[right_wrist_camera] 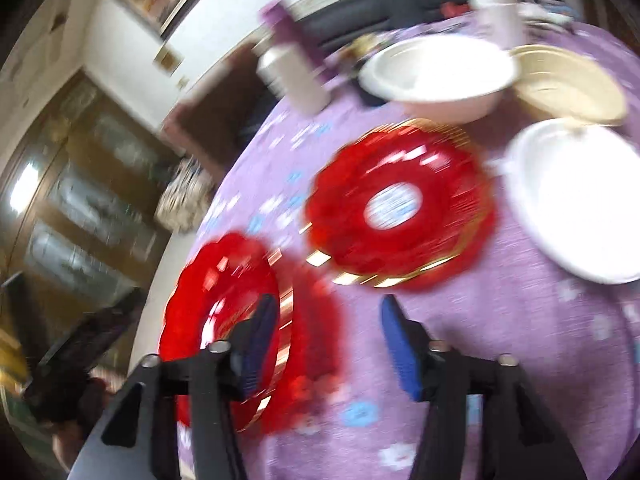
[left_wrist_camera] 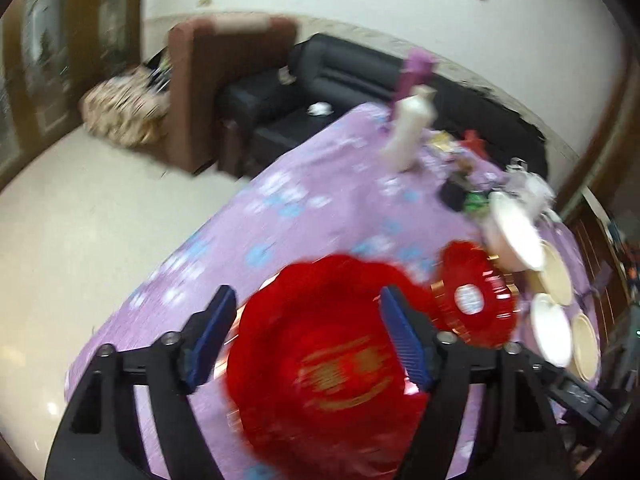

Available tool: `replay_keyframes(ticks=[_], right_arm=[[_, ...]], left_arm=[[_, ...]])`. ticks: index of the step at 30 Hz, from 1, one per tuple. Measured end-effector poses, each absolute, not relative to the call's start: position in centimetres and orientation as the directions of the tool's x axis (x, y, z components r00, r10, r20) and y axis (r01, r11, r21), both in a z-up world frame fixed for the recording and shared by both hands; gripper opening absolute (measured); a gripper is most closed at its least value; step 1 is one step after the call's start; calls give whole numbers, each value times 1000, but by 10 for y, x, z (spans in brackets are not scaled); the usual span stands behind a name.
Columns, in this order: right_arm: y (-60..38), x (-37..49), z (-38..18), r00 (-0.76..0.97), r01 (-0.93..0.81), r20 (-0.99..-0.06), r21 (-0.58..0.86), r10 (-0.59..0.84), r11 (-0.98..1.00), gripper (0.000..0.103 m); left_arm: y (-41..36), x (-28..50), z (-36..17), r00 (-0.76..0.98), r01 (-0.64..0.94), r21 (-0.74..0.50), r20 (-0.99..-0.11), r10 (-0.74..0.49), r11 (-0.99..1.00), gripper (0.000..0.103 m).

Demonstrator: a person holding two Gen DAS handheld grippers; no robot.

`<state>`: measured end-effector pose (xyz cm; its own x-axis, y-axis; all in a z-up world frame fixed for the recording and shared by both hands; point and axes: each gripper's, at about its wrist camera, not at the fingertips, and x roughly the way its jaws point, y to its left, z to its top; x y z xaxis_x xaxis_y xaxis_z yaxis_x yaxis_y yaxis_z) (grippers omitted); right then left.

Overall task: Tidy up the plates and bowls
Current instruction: 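Lower the large red plate onto the cloth and open both grippers, then close both grippers on the rim of the stickered red plate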

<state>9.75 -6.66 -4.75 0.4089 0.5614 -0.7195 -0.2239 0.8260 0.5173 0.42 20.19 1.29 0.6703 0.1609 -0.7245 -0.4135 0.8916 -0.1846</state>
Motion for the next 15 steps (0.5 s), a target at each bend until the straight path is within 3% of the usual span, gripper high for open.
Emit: replay_keyframes(ticks=[4, 8, 15], right_arm=[[-88, 118, -56, 392, -141, -714, 576, 580, 805, 59], [-92, 133, -65, 377, -95, -716, 601, 587, 794, 59], [-94, 148, -77, 371, -42, -729, 607, 576, 794, 59]], left_arm=[[156, 53, 31, 682, -237, -194, -731, 20, 952, 82], [126, 110, 15, 591, -165, -177, -805, -47, 970, 82], [106, 179, -33, 449, -136, -96, -893, -25, 986, 82]])
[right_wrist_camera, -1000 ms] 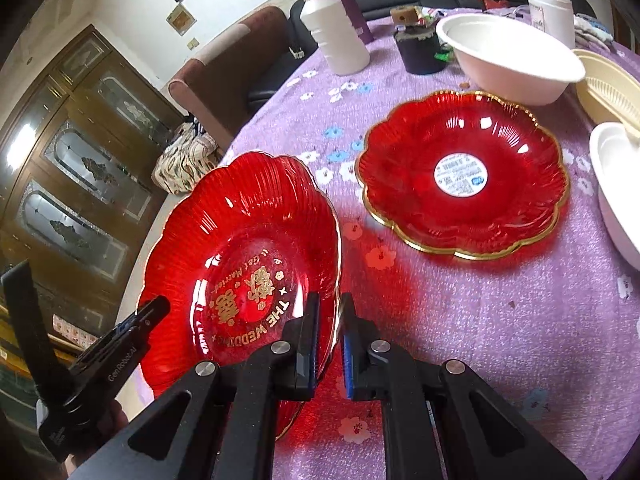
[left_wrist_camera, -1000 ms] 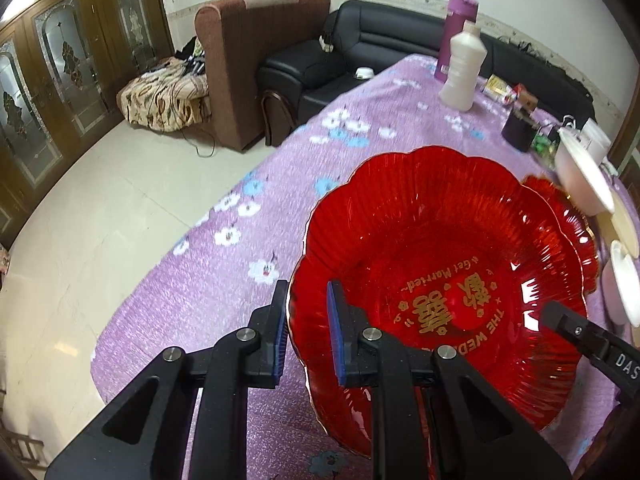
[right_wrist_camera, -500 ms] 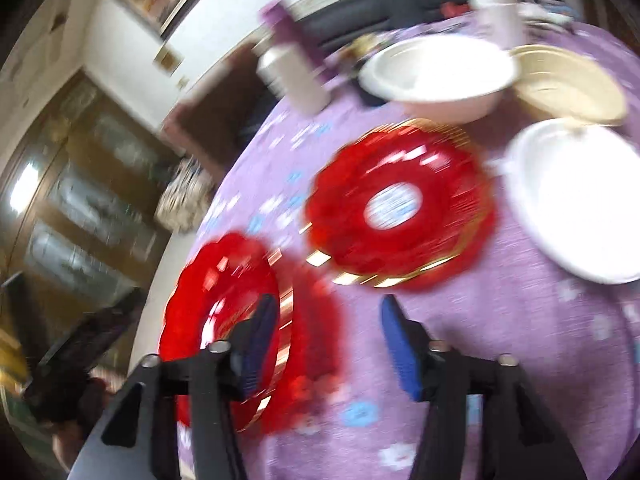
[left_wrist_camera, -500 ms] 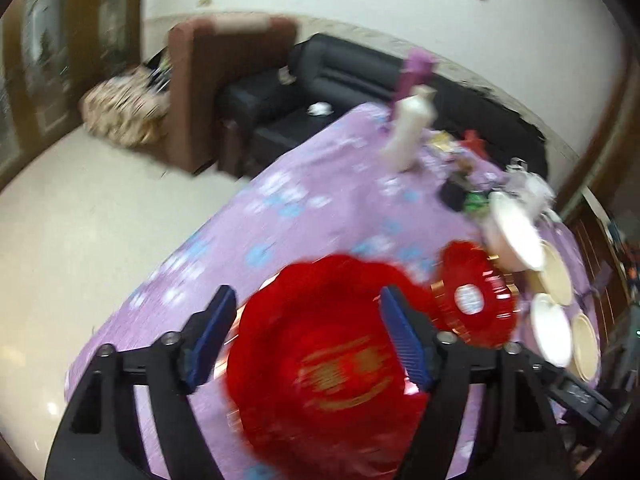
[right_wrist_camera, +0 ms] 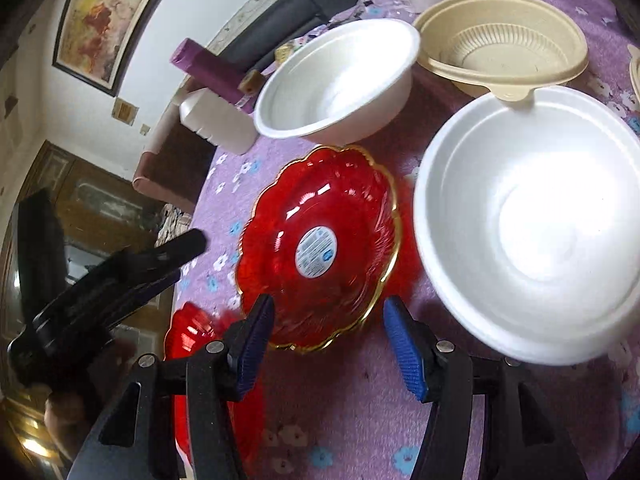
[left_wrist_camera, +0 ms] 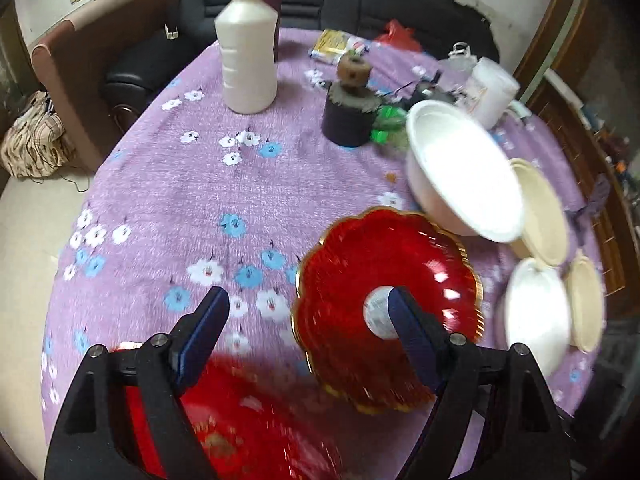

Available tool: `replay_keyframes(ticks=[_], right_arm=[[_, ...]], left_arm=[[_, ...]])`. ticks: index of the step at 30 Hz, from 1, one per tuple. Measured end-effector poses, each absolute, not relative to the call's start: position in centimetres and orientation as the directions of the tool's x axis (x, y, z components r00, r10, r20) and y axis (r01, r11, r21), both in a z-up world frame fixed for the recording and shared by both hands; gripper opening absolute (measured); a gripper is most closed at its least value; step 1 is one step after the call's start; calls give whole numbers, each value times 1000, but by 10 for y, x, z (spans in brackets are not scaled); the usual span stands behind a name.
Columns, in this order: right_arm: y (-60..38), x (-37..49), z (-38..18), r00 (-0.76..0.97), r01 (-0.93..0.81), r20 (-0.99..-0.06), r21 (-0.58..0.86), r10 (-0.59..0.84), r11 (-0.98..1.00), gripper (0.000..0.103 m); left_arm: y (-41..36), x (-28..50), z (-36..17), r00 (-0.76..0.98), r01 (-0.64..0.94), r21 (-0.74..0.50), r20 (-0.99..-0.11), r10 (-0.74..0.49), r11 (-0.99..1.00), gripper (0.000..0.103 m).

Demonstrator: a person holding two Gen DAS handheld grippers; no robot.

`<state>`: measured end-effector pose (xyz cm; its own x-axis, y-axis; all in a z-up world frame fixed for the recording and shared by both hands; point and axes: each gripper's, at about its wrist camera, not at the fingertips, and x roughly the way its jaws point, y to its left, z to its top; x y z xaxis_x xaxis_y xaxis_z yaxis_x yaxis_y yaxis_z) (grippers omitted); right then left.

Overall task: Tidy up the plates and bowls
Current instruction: 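Close both grippers on the rim of the stickered red plate, then lift the stickered red plate and carry it over the large red plate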

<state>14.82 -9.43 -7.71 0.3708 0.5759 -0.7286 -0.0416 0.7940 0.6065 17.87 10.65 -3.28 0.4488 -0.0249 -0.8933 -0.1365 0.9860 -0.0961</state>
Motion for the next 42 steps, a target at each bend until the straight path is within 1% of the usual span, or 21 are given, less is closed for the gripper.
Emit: replay_keyframes(ticks=[1, 4, 7, 8, 10, 11, 12, 13, 14, 15, 17, 20, 26, 33, 42], right_arm=[[-95, 150, -78, 373, -33, -733, 603, 569, 797, 59], [-96, 159, -84, 378, -6, -735, 606, 563, 796, 59], [-98, 165, -90, 374, 13, -741, 606, 558, 796, 54], [-98, 167, -91, 374, 18, -743, 604, 555, 797, 50], [-96, 171, -94, 367, 22, -752, 596, 548, 803, 44], [-96, 173, -96, 364, 26, -756, 592, 544, 806, 38], [-96, 175, -98, 361, 32, -762, 587, 538, 809, 34], [-95, 176, -100, 361, 35, -768, 577, 528, 816, 21], [-94, 177, -102, 358, 32, -771, 574, 527, 818, 10], [-94, 177, -102, 360, 30, -778, 561, 515, 827, 9], [-94, 176, -101, 367, 27, -780, 554, 507, 832, 9], [-97, 174, -98, 378, 22, -775, 554, 506, 832, 9], [-94, 159, -84, 402, -18, -760, 552, 511, 834, 9], [-96, 134, -68, 429, -54, -739, 554, 520, 831, 9], [-107, 99, -42, 500, -119, -709, 513, 497, 850, 9]], left_arm=[[107, 182, -39, 434, -141, -98, -900, -27, 985, 82], [111, 188, -53, 392, -161, -153, -917, -79, 975, 82], [108, 197, -64, 368, -162, -160, -925, -91, 974, 82], [105, 200, -67, 362, -159, -161, -927, -95, 974, 82], [103, 203, -75, 335, -157, -160, -937, -100, 975, 73], [102, 205, -80, 312, -156, -154, -945, -99, 976, 64], [101, 206, -87, 286, -154, -159, -952, -110, 975, 52], [100, 206, -86, 294, -152, -145, -951, -95, 978, 50], [97, 205, -85, 300, -146, -120, -951, -71, 982, 38], [96, 205, -86, 290, -145, -95, -956, -50, 985, 31], [95, 202, -84, 294, -152, -86, -955, -38, 985, 26], [95, 195, -79, 302, -147, -92, -952, -44, 985, 24], [97, 166, -52, 360, -135, -73, -933, -20, 988, 24], [97, 138, -31, 420, -136, -93, -907, -28, 986, 24], [88, 112, -11, 511, -126, -120, -859, -39, 985, 24]])
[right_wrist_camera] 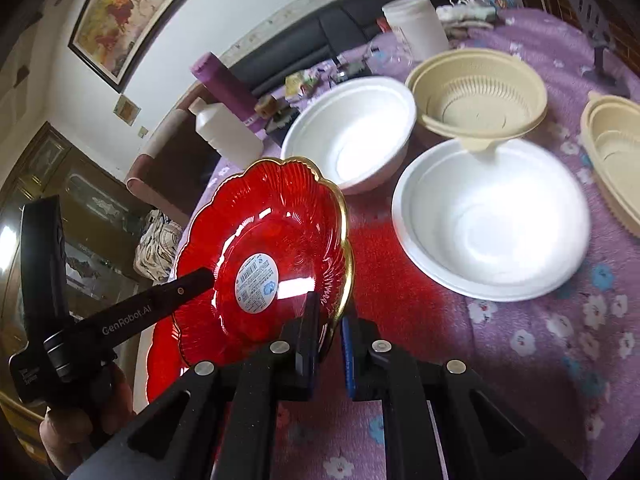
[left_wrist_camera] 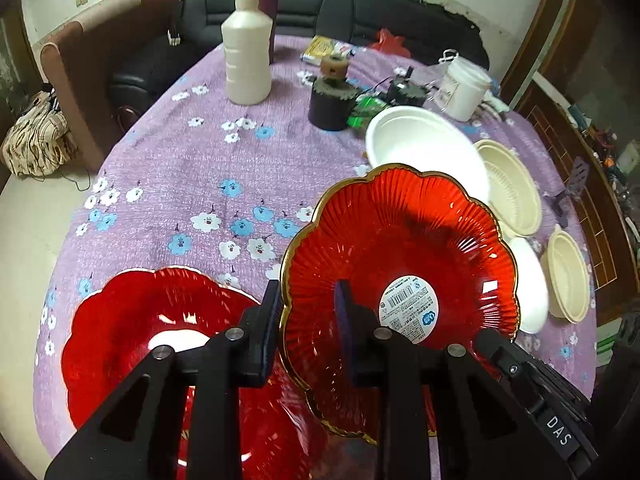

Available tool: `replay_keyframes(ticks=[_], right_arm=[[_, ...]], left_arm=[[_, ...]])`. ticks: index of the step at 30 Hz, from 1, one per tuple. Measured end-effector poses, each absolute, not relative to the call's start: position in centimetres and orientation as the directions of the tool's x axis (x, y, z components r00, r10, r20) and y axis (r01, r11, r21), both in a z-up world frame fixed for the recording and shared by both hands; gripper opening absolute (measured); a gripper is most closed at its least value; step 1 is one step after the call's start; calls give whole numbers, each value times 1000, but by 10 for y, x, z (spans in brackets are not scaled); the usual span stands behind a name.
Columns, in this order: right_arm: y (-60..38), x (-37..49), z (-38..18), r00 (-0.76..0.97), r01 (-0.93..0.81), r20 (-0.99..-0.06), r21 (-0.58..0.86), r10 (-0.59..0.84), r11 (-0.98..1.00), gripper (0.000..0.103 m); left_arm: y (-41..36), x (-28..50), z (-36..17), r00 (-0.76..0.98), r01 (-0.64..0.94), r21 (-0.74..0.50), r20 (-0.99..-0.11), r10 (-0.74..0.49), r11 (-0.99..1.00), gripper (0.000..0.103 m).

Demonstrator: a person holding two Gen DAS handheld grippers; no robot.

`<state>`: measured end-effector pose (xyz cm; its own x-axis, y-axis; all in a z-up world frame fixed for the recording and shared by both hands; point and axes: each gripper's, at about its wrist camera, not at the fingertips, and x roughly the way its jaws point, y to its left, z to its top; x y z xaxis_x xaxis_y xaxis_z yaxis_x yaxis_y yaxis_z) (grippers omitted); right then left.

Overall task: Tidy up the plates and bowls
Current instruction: 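Lift the stickered red plate and carry it over the large red plate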

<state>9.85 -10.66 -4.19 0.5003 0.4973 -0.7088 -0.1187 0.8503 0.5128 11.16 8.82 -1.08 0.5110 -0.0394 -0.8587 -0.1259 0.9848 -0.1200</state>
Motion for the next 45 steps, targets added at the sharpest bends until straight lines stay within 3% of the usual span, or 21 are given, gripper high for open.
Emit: replay_keyframes(ticks=[20, 45], right_arm=[[-131, 44, -31, 559, -139, -694, 461, 454, 876, 10], [-105, 47, -9, 509, -205, -688, 486, 517, 849, 9]], left_arm=[[65, 56, -9, 580, -92, -134, -812, -56, 987, 17], [110, 30, 5, 617, -147, -250, -779, -108, 957, 12]])
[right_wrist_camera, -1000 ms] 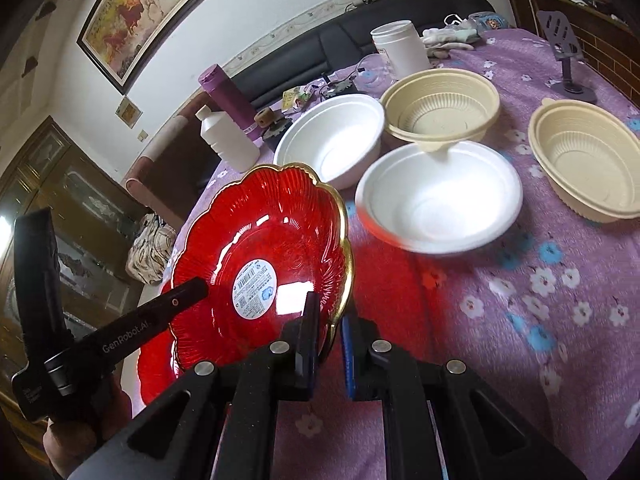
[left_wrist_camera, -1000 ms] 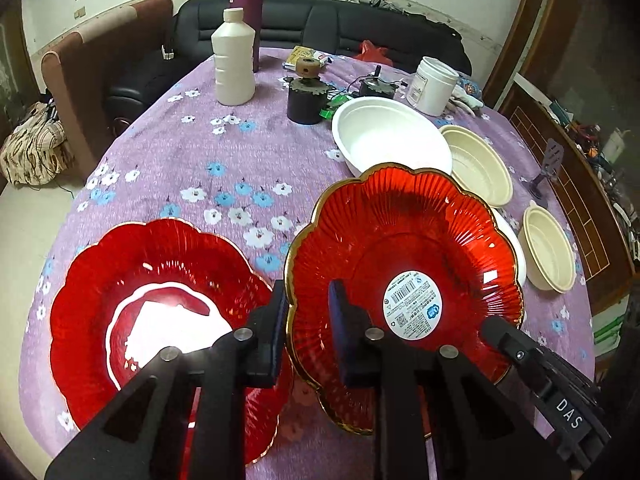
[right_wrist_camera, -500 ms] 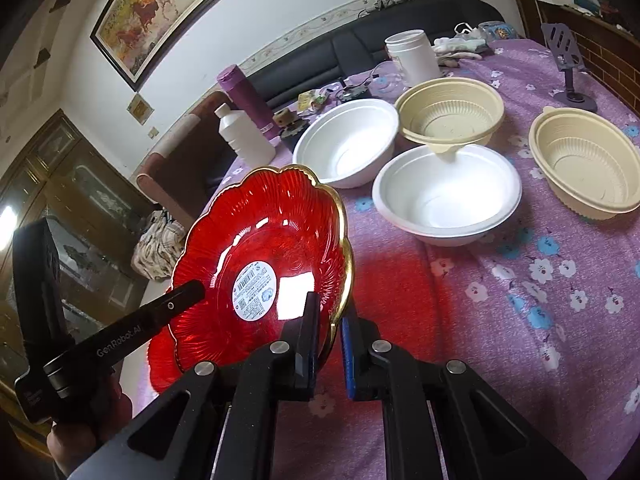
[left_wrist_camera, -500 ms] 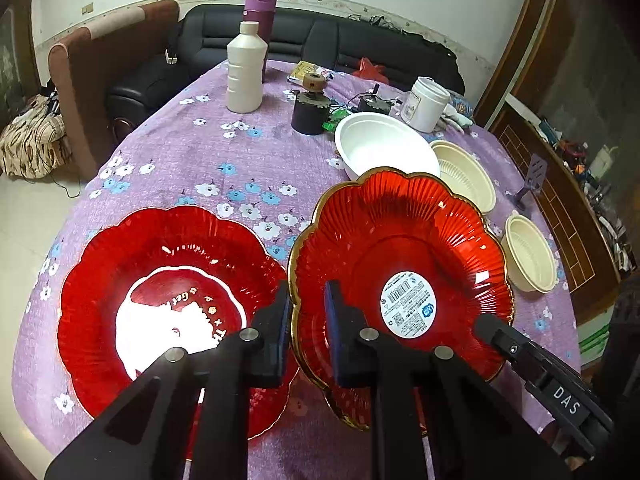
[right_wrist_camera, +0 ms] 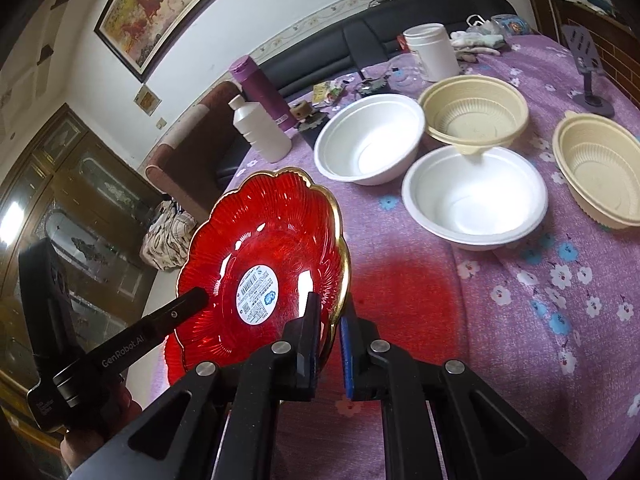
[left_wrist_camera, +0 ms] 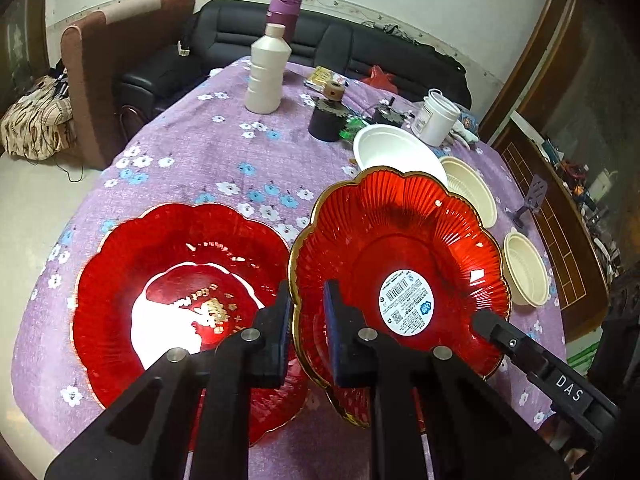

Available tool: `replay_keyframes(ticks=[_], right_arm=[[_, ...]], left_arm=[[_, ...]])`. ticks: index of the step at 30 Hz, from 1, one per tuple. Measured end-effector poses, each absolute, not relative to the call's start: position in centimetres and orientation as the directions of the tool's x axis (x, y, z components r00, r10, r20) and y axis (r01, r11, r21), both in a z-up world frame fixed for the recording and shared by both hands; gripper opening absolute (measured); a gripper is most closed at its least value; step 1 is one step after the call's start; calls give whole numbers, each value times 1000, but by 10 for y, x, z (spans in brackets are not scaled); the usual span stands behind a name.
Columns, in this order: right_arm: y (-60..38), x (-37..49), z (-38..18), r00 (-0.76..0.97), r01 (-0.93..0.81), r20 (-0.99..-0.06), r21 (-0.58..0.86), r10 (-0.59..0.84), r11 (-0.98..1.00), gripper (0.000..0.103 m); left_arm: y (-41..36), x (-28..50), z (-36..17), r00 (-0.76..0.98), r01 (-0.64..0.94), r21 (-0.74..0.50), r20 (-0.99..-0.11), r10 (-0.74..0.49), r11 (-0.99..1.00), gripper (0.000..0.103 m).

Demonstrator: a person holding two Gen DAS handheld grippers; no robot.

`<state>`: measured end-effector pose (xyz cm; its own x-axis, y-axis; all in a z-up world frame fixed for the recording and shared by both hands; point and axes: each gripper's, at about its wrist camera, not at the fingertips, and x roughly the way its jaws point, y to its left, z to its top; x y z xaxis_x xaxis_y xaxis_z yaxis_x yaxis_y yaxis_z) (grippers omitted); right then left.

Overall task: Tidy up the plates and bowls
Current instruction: 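Lift the stickered red plate and carry it over the large red plate, then lower the stickered plate into the large red plate with both grippers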

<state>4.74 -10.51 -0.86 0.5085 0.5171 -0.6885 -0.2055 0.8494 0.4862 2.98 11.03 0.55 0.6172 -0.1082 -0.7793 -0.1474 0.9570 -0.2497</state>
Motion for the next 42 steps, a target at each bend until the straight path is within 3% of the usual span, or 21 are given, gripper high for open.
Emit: replay_keyframes(ticks=[16, 42], right_arm=[[-32, 53, 3, 435, -345, -665, 500, 607, 794, 8], [34, 61, -50, 313, -386, -757, 450, 573, 805, 8]], left_arm=[[176, -2, 17, 647, -291, -264, -762, -14, 920, 12], [220, -13, -43, 561, -404, -238, -827, 34, 883, 13]])
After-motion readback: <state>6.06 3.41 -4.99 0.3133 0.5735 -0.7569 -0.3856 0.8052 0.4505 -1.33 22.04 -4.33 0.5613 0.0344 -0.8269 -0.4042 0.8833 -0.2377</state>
